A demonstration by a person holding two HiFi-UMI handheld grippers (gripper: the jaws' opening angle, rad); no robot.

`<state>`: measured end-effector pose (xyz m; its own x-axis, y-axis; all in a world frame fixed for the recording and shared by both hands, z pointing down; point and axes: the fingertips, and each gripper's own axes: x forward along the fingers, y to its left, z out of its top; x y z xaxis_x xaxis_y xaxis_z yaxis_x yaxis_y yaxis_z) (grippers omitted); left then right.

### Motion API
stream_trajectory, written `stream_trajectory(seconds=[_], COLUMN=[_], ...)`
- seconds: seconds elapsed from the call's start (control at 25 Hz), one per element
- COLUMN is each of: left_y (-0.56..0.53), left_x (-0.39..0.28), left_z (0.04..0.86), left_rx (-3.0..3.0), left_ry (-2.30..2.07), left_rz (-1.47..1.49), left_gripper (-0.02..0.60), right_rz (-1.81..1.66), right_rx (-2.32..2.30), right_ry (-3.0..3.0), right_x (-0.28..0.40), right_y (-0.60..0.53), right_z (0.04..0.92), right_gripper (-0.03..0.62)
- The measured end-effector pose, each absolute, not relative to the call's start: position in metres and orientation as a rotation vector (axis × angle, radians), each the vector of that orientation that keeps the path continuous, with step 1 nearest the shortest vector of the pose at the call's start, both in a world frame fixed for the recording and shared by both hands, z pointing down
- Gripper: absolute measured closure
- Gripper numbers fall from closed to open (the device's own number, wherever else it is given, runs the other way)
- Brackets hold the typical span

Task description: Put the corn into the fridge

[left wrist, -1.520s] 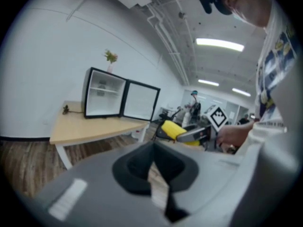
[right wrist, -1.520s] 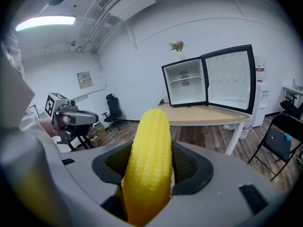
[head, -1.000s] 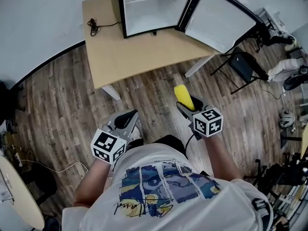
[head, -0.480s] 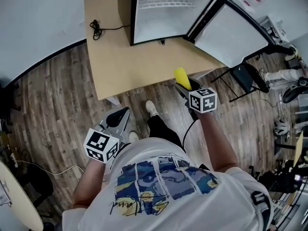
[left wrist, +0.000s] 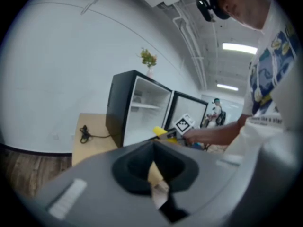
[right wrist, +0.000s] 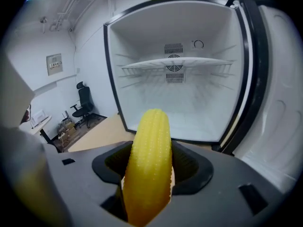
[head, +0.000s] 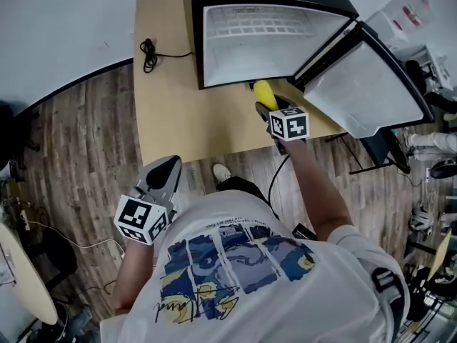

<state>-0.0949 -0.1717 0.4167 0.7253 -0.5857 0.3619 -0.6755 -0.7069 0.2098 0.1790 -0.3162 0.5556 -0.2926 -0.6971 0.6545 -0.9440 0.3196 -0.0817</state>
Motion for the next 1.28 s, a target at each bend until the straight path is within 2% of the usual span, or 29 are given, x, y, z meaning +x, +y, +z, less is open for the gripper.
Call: stream_trajectory(seconds=[0.52,1.28], left_y=[-0.228,-0.222], left_x=[-0.087,-0.105], left_z=[0.42,0.429], left_rx=[2.426,2.234], left_ry=[-1.287,-1.474], left_rz=[0.39,0.459], left_gripper=[0.572,0.572], right_rz=[0.616,0.62], right_rx=[1.439,1.538], right_ry=[-2.068,-1.995], right_x=[0.203,0.209], right_y=[-0.477,-0.575], right_z=[0.599,0.637], right_gripper=[0.341,0.341])
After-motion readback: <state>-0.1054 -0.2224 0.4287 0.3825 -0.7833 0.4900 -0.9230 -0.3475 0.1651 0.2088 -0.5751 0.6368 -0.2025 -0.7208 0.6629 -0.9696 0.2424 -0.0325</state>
